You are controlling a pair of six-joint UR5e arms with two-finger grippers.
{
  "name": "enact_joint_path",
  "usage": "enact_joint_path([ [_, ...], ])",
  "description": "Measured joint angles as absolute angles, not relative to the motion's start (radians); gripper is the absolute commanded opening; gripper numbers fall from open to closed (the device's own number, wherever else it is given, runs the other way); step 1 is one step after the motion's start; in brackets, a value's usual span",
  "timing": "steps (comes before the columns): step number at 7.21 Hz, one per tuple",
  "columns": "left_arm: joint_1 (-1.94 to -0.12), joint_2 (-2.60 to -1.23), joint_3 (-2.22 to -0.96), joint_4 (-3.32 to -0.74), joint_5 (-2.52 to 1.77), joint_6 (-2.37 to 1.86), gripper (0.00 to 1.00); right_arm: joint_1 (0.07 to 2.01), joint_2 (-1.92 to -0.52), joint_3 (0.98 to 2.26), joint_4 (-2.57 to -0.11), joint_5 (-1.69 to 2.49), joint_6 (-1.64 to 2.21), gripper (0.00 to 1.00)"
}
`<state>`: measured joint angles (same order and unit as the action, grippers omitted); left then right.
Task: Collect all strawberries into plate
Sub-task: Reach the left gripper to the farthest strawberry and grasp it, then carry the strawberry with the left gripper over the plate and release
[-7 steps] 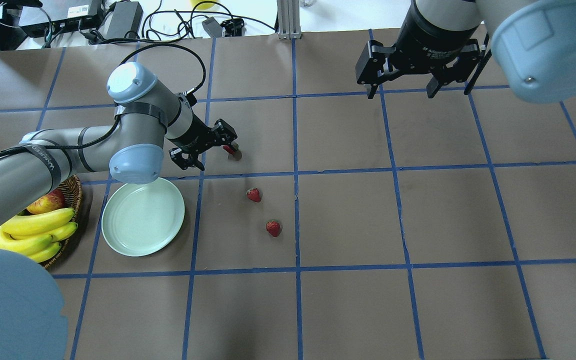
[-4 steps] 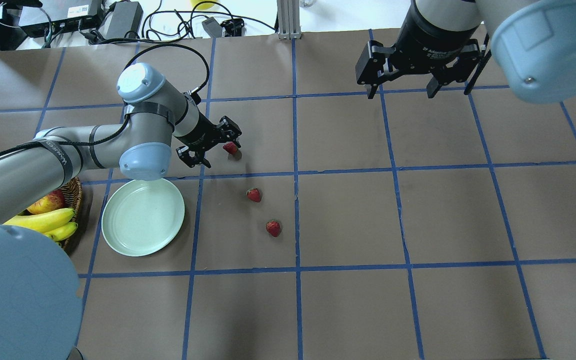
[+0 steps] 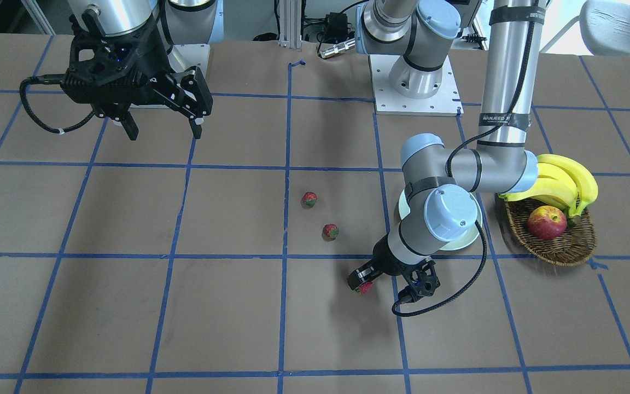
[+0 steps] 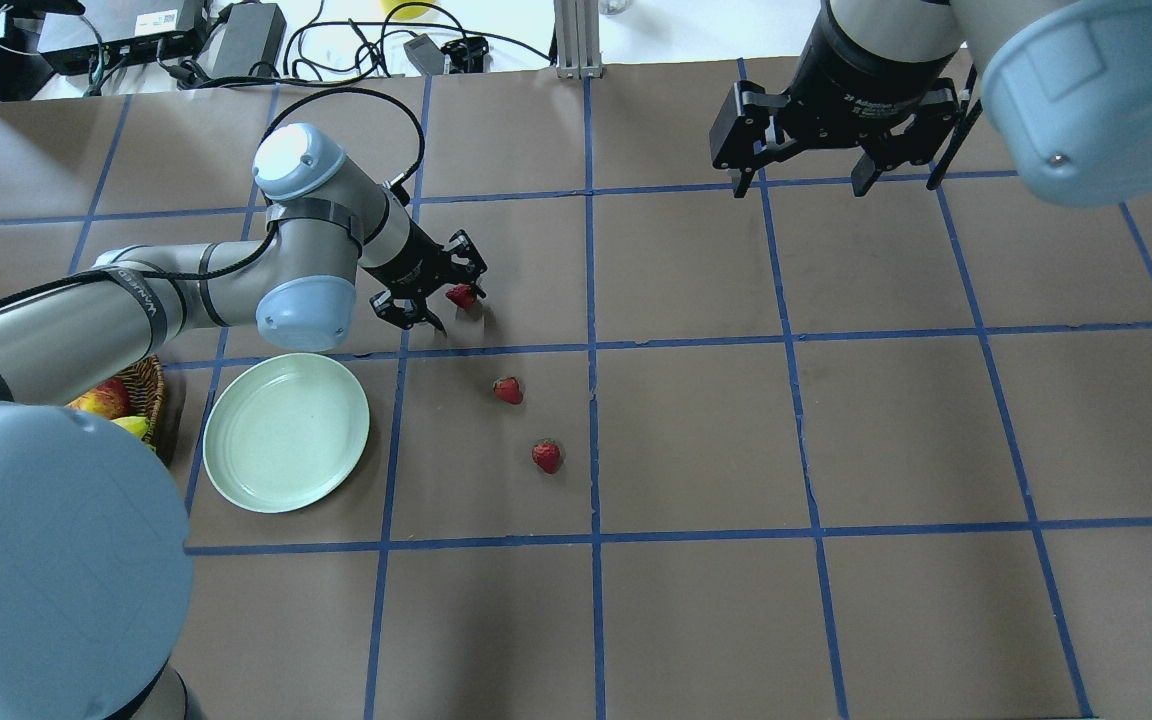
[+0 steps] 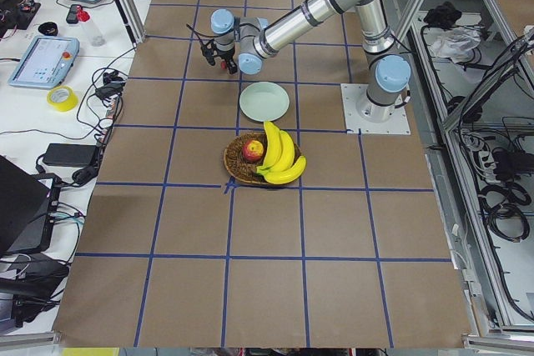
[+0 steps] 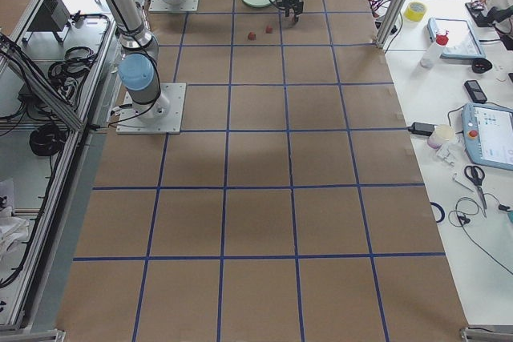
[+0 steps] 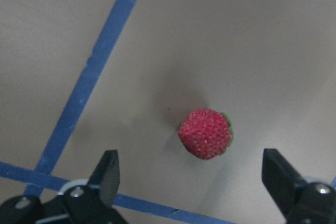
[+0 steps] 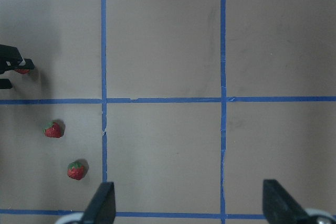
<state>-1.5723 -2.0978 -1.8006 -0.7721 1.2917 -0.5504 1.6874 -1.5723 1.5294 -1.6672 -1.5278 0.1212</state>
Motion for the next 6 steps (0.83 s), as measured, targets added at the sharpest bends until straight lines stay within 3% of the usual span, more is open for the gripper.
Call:
enact_joint_path([
  [6, -1.57, -2.013, -1.78, -0.863, 1.388, -0.519, 0.0, 1.689, -1.572, 1.529, -1.667, -1.527, 0.121, 1.0],
])
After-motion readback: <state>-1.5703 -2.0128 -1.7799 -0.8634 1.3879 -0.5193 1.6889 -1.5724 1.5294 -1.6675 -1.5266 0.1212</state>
